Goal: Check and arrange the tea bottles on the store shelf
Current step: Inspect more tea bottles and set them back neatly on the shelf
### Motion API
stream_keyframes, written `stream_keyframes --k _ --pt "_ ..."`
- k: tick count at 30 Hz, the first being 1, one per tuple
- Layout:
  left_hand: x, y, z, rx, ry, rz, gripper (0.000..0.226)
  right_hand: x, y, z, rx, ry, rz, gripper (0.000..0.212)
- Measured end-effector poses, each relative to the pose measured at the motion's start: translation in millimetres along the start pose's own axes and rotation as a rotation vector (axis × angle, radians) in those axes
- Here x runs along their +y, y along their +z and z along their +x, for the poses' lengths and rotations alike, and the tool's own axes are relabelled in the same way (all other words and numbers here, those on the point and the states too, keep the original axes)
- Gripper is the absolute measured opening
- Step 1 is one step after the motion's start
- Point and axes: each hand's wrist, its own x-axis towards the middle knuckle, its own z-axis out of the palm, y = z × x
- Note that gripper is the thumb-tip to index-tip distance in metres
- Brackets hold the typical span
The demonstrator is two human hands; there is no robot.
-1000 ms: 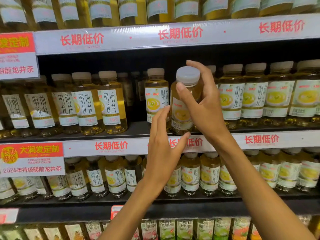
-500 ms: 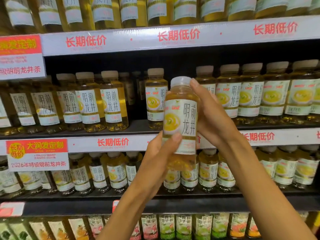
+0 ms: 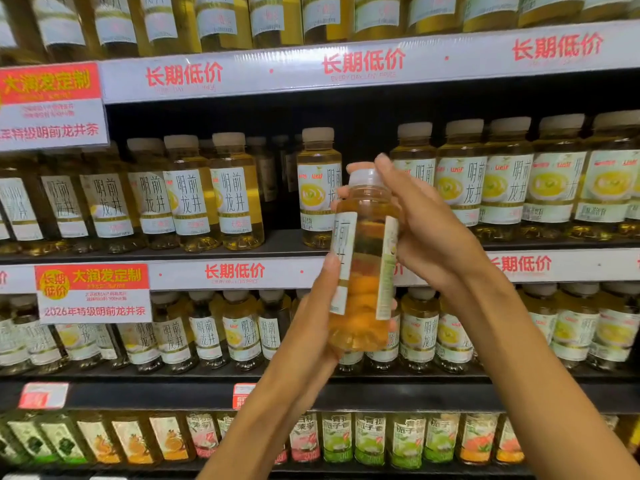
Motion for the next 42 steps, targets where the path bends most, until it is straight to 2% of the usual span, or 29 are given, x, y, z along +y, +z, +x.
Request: stream_keyframes --k 3,5,7,10,13,15,18,21,23,27,30,33,35,37,40,42 --pt "0.0 4.7 -3.6 -0.172 -0.122 -0.314 0.069 -1.3 -1.4 0.6 -0.078 0.047 0.146 0.037" --pt "-3.8 6.1 -3.0 -0.192 -0.147 -0.328 0.071 0.4 -3.5 0.0 -0.079 0.015 0.133 0.032" --pt "-7.6 4.9 -2.8 -0.117 -0.114 -0.155 0.064 -0.7 -5.4 -1.9 -0.053 -0.026 0.081 0.026" --pt "-7.3 4.6 -3.8 0.061 -0.001 0.192 0.046 -4.0 -5.6 -5.4 0.04 -0.078 -0.133 0.021" --pt "-11.3 6.2 -2.6 0.097 0.028 0.228 0.045 -0.4 -3.5 -7.5 0.112 -0.099 -0.252 0.023" --pt "-15.4 7.2 -3.3 0.052 -0.001 0.063 0.051 1.2 -3.5 -7.6 0.095 -0.051 -0.24 0.025" --pt "-14.0 10.7 -7.6 -0.136 -0.179 -0.362 0.069 0.9 -6.4 -7.6 -0.017 0.091 0.031 0.033" --pt "-21.0 6.9 -7.5 -0.25 -0.273 -0.517 0.072 6.2 -7.1 -7.7 -0.063 0.103 0.168 0.029" --pt "-23.9 4.9 -8.5 -0.238 -0.27 -0.449 0.072 9.5 -7.6 -7.5 -0.059 0.063 0.183 0.02" --pt "-23.1 -5.6 -8.4 0.049 -0.107 0.012 0.059 8.1 -9.2 -10.9 0.016 -0.027 -0.035 0.019" --pt "-16.8 -3.0 -8.4 0.027 -0.004 0.167 0.054 8.2 -7.8 -10.4 0.082 -0.076 -0.154 0.023" --pt "-20.0 2.9 -11.2 0.028 -0.051 0.01 0.056 9.8 -8.0 -8.5 0.034 0.001 -0.196 0.029" --pt "-19.3 7.1 -12.9 -0.092 -0.159 -0.297 0.065 11.6 -8.0 -7.8 -0.032 0.048 -0.123 0.031" --pt "-18.5 10.0 -12.3 -0.185 -0.249 -0.503 0.069 14.8 -5.5 -8.4 -0.083 0.07 0.036 0.031" --pt "-21.0 9.4 -9.2 -0.23 -0.288 -0.6 0.072 20.3 -2.2 -6.3 -0.083 0.074 0.209 0.025" --pt "-21.8 7.8 -8.3 -0.211 -0.276 -0.491 0.075 21.1 -3.3 -4.6 -0.054 0.065 0.212 0.019"
